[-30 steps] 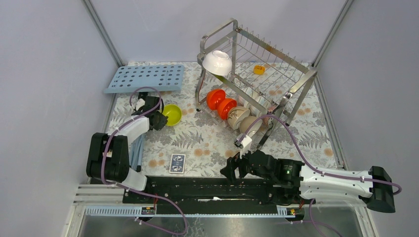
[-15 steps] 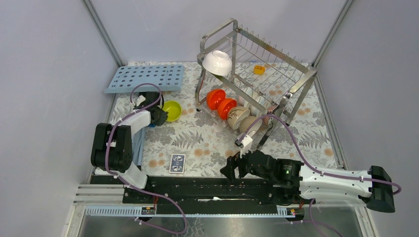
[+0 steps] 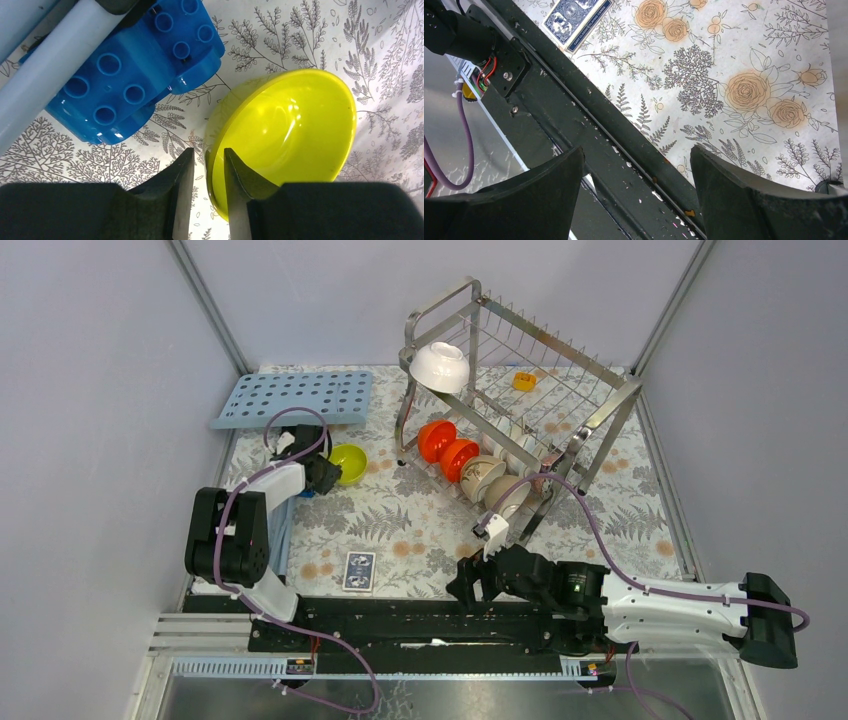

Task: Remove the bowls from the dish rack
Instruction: Place the bowl at the center of the board.

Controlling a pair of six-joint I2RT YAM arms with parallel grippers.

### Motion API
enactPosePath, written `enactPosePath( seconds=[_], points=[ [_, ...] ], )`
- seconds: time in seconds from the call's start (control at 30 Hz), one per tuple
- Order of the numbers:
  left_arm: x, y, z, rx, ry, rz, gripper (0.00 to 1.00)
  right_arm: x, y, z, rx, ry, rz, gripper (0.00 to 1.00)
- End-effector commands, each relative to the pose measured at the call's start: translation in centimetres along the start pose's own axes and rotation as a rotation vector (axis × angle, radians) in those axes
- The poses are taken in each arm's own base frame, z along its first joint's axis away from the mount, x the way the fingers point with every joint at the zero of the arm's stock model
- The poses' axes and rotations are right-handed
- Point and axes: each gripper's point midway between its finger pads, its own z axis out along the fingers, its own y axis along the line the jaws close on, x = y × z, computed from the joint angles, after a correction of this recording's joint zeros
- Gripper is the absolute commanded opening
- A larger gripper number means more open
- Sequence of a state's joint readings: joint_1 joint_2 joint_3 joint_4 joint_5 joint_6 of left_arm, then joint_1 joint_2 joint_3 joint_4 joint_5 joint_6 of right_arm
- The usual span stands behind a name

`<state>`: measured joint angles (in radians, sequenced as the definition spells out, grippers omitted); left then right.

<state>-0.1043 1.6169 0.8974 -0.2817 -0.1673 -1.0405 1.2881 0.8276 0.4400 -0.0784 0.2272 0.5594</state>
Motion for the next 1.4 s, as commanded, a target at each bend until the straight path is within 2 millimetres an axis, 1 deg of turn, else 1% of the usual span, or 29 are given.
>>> enactPosePath(
  seconds=[0.0, 0.07, 0.13, 0.17, 0.2, 0.27, 0.37, 0.43, 0.5, 0.53, 0.63, 0.7, 0.8, 0.87, 0.97, 1.1, 1.17, 1.23, 1.37],
  points=[
    [-1.3, -1.9, -0.7, 0.071, -0.029, -0.003, 0.37, -1.8, 0.4, -0.3, 0.011, -0.047, 0.023, 0.84],
    [-1.2, -2.0, -1.0, 0.092, -0.025, 0.009, 0.46, -1.7, 0.4, -0.4, 0.012, -0.045, 0.022, 0.85],
    [-1.0, -2.3, -1.6, 0.127, -0.021, 0.015, 0.58, -1.8, 0.3, -0.5, 0.014, -0.042, 0.020, 0.85],
    [-1.1, -2.9, -3.0, 0.178, -0.023, 0.023, 0.76, -1.8, 0.2, -0.7, 0.018, -0.039, 0.006, 0.85],
    [-1.2, -3.1, -3.8, 0.201, -0.026, 0.028, 0.81, -2.0, 0.3, -0.9, 0.018, -0.041, 0.001, 0.85],
    [-1.4, -3.6, -5.5, 0.251, -0.039, 0.038, 0.89, -2.3, 0.4, -1.2, 0.016, -0.042, -0.013, 0.86],
    [-2.0, -4.6, -8.8, 0.348, -0.074, 0.078, 0.95, -2.8, 0.8, -1.6, 0.000, -0.042, -0.038, 0.86],
    [-2.4, -5.5, -11.3, 0.424, -0.101, 0.121, 0.97, -3.1, 1.2, -1.8, -0.020, -0.038, -0.058, 0.86],
    [-2.4, -7.1, -14.2, 0.543, -0.108, 0.181, 0.97, -3.2, 1.8, -1.9, -0.044, -0.029, -0.080, 0.86],
    [-2.4, -8.0, -15.9, 0.614, -0.117, 0.210, 0.97, -3.3, 2.0, -1.9, -0.054, -0.025, -0.095, 0.86],
    [-2.2, -11.2, -22.2, 0.882, -0.154, 0.308, 0.96, -3.4, 2.5, -1.8, -0.077, -0.016, -0.121, 0.86],
    [-1.8, -13.2, -26.3, 1.015, -0.198, 0.385, 0.96, -3.6, 2.9, -1.5, -0.088, -0.017, -0.123, 0.86],
    [-1.1, -15.7, -30.9, 1.118, -0.280, 0.496, 0.96, -3.6, 3.8, -0.9, -0.117, -0.008, -0.120, 0.86],
    [-0.8, -17.1, -33.6, 1.200, -0.294, 0.514, 0.96, -3.9, 4.6, -0.5, -0.134, 0.004, -0.121, 0.85],
    [-0.7, -18.7, -36.2, 1.315, -0.258, 0.441, 0.96, -4.7, 5.3, -0.3, -0.133, -0.004, -0.131, 0.84],
    [1.2, -19.9, -39.6, 1.517, -0.116, 0.306, 0.94, -5.6, 5.4, -0.4, -0.127, -0.052, -0.114, 0.84],
    [1.8, -20.2, -41.0, 1.583, -0.091, 0.252, 0.94, -5.7, 5.4, -0.5, -0.132, -0.071, -0.093, 0.84],
    [2.3, -20.3, -41.7, 1.614, -0.060, 0.205, 0.95, -5.6, 5.3, -0.6, -0.135, -0.080, -0.072, 0.84],
    [3.3, -20.9, -41.3, 1.647, 0.059, 0.132, 0.97, -5.5, 4.9, -0.8, -0.128, -0.098, -0.039, 0.84]
  ],
)
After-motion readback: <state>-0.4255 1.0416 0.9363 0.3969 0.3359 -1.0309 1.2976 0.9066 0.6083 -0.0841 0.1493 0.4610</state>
